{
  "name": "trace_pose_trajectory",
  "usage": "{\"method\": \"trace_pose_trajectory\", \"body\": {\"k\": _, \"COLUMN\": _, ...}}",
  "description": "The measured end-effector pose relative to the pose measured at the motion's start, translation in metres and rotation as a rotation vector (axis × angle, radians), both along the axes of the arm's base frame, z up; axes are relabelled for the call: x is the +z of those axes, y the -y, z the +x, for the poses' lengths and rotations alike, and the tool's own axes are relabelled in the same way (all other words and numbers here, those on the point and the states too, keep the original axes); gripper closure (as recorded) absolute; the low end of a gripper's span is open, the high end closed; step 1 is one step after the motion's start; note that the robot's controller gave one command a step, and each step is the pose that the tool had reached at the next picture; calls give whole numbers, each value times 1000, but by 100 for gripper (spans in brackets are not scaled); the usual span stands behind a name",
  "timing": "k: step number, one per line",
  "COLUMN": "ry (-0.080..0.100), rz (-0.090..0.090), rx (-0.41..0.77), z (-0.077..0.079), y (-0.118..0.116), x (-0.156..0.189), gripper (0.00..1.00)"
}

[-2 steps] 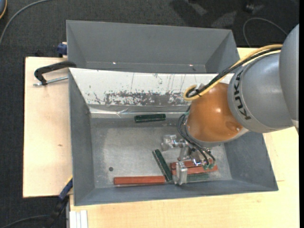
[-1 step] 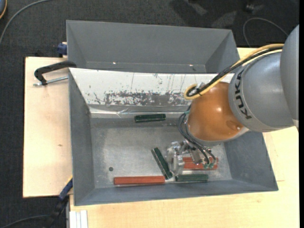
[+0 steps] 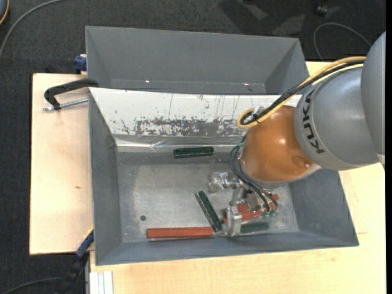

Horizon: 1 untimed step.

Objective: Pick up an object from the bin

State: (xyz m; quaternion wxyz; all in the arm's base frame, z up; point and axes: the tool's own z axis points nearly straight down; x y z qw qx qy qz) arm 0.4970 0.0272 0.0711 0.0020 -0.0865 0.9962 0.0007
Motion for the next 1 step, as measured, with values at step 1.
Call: {"method": "trace_pose_trajectory", "body": {"k": 1, "ry": -3, "rz": -1, "rx": 0, "z": -1, "y": 0, "x": 0, "gripper": 100}}
